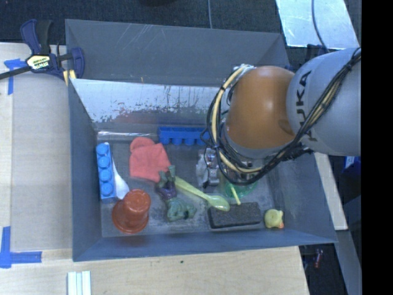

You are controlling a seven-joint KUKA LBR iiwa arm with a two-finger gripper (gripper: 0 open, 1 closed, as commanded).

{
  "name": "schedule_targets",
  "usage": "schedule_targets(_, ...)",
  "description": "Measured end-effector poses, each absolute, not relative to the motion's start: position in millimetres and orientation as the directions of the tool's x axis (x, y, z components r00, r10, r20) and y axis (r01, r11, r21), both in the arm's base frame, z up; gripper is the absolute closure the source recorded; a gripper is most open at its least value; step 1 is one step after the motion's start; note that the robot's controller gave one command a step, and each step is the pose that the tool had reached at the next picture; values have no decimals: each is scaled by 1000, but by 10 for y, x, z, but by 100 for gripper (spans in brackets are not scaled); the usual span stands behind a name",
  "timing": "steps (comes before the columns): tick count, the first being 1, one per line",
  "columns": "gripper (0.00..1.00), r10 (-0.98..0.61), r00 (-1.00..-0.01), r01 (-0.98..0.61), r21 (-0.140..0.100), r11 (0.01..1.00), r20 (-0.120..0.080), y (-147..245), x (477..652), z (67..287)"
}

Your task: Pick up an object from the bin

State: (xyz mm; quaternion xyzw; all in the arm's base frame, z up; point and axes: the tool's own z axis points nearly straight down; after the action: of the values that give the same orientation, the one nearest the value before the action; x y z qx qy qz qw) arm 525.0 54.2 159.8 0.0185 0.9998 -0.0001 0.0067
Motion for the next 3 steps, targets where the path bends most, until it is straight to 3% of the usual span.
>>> schedule_targets(1,0,40,-999,40,0,999,-18,395,5271,1631)
schedule_targets(2,0,40,-999,40,0,999,-18,395,5271,1630)
schedule_targets(3,0,133,-991,133,2,991,-23,818,5227,1204)
